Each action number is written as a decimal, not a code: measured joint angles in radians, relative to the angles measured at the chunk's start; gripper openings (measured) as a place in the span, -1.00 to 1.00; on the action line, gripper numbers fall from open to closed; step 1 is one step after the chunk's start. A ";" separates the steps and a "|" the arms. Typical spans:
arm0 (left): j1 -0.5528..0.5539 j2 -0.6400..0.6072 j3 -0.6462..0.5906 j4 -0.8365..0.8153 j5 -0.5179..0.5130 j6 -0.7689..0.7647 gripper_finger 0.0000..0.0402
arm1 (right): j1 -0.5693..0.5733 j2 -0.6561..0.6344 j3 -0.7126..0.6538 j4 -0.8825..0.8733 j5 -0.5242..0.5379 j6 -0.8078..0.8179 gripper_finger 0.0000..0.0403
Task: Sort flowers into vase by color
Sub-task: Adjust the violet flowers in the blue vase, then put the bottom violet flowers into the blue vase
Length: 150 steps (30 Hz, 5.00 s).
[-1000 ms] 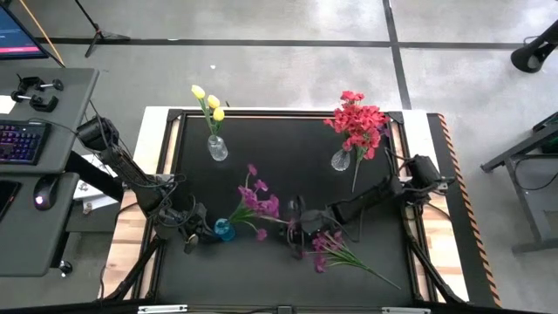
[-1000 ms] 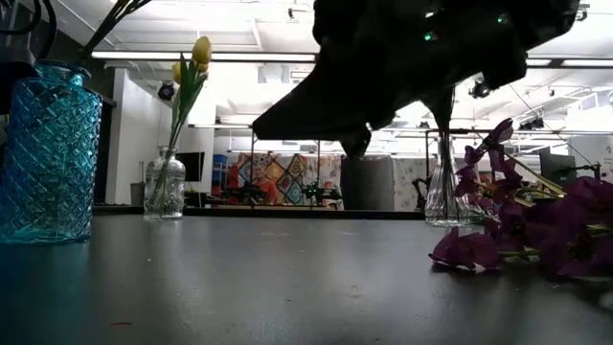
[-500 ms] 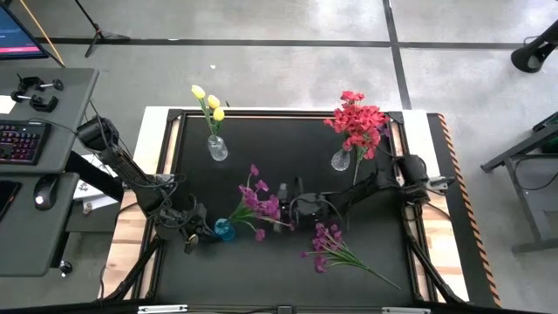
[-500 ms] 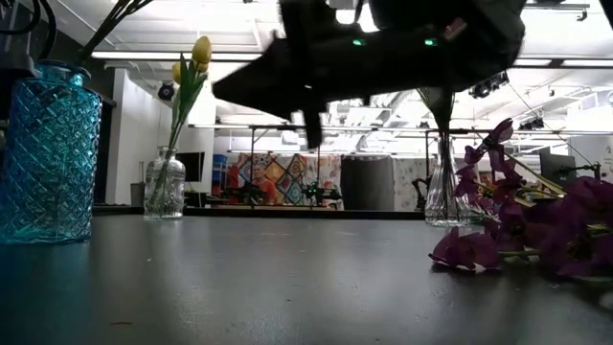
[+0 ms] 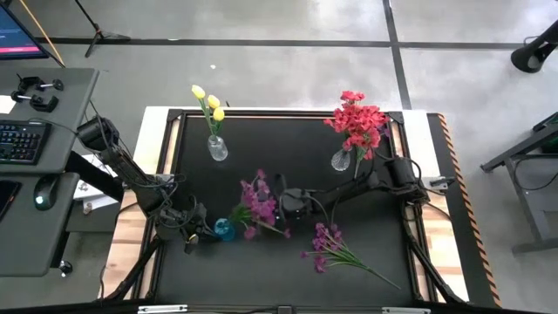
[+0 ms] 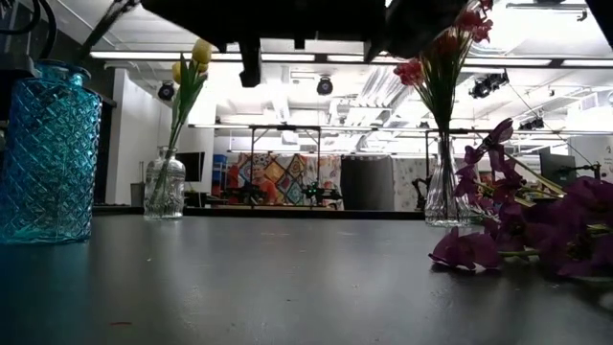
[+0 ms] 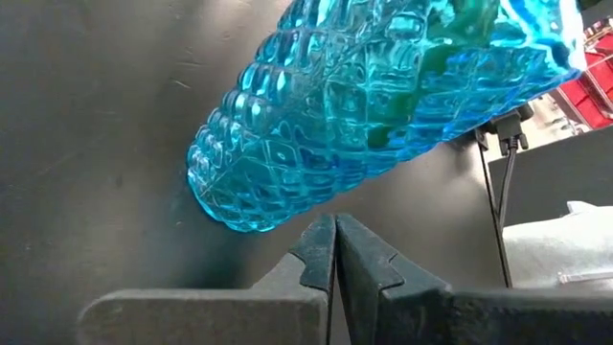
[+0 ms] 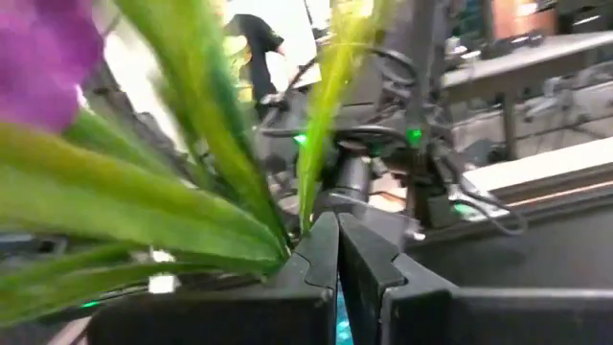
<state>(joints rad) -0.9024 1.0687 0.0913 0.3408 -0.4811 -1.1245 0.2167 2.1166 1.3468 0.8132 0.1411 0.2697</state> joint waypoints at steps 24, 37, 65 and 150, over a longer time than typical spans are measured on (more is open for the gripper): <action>0.000 0.000 0.000 0.000 -0.039 -0.008 -1.00 | -0.069 0.000 0.322 -0.393 -0.044 0.040 -1.00; 0.000 0.000 0.000 -0.001 -0.069 -0.008 -1.00 | -0.169 -0.015 0.489 -0.762 -0.122 -0.122 -1.00; -0.005 -0.062 0.000 0.082 -0.027 -0.005 -1.00 | -0.170 -0.001 0.521 -0.870 -0.431 -0.178 -1.00; -0.003 -0.435 0.125 0.011 -0.165 0.464 -1.00 | 0.218 -0.572 -0.231 -1.654 -0.700 0.317 -0.62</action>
<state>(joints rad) -0.9058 0.6334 0.2161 0.3515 -0.6463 -0.6606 0.4342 1.5442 1.1155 -0.8407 -0.5586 0.5869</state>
